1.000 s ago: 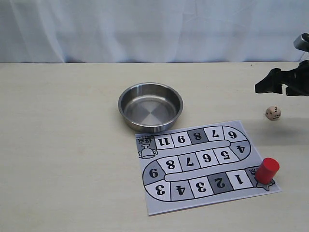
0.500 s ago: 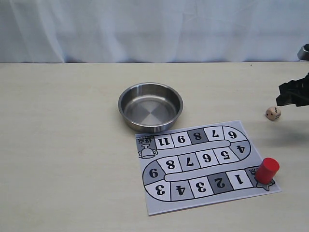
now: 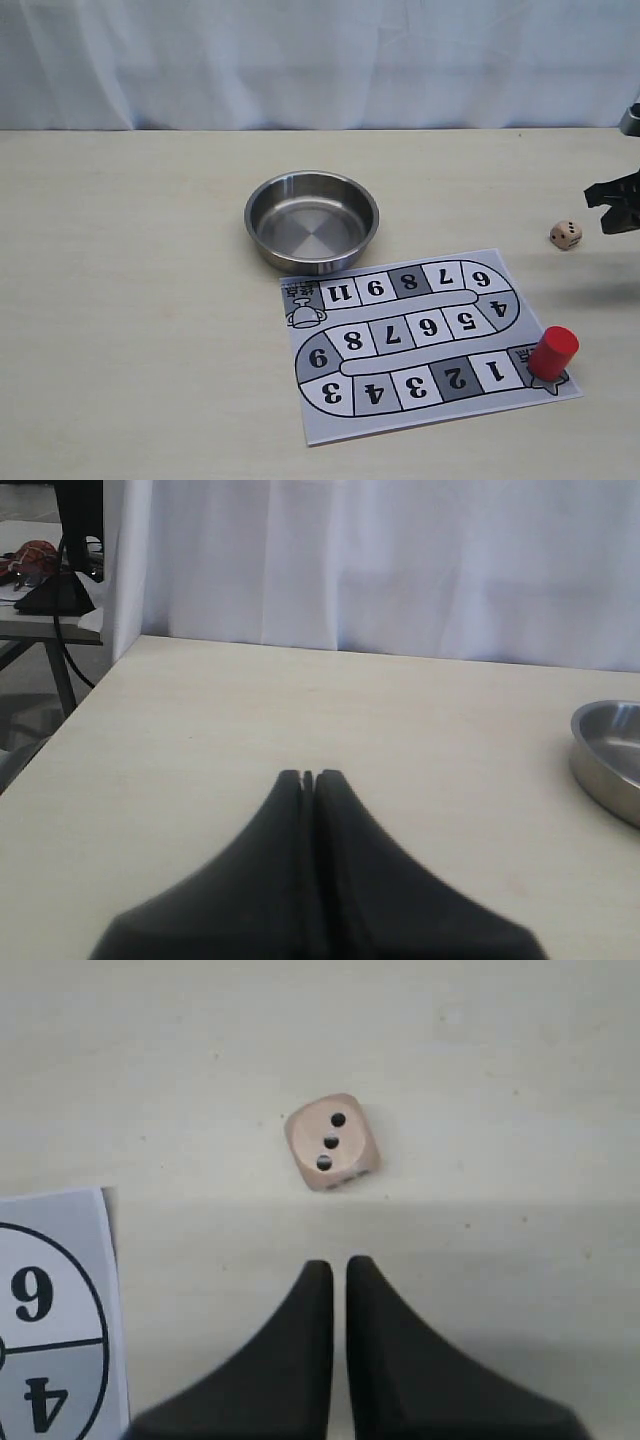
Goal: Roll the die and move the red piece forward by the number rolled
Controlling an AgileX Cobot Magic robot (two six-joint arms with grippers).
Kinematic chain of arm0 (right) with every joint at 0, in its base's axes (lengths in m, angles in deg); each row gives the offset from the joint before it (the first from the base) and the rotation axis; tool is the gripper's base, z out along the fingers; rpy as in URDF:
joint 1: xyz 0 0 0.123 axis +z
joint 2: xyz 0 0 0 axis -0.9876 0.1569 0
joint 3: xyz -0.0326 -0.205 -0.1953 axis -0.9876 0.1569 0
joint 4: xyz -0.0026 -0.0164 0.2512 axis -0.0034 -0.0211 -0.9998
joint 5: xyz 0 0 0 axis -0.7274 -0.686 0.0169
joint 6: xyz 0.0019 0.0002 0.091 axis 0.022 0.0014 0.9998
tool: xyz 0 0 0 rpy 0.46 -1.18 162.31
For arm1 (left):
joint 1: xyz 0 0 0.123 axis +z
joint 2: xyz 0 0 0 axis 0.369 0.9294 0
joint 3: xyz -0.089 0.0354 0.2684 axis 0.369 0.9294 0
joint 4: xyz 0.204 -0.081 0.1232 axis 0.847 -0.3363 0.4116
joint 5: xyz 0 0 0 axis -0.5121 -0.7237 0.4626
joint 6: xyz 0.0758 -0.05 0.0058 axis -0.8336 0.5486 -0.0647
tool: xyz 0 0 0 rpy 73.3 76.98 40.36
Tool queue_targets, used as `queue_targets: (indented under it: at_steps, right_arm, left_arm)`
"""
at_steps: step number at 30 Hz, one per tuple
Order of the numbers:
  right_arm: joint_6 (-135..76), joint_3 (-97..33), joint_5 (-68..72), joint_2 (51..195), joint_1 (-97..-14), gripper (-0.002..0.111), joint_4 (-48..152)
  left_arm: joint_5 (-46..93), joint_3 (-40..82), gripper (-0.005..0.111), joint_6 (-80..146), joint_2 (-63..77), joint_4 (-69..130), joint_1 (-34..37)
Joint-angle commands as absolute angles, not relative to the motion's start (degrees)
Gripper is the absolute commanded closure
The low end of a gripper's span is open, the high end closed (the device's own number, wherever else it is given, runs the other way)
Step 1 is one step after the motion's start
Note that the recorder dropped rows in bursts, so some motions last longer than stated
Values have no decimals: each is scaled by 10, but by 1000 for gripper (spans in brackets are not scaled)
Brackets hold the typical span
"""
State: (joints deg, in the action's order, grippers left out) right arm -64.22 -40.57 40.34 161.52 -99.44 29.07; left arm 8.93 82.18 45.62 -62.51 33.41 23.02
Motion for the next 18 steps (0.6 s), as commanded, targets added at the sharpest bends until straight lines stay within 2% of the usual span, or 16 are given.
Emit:
queue_targets:
  at_steps: [1,7,11,18]
  right_arm:
    - [-632,-393,366,1613,-974,104,297]
    - [-607,-384,331,1627,-938,104,343]
    - [-535,-384,326,1639,-938,104,402]
    - [-529,-384,316,1662,-938,104,407]
  left_arm:
    - [96,819,107,459,-626,335,230]
    - [96,819,107,459,-626,333,230]
    - [96,819,107,459,-626,333,230]
    - [96,819,107,459,-626,333,230]
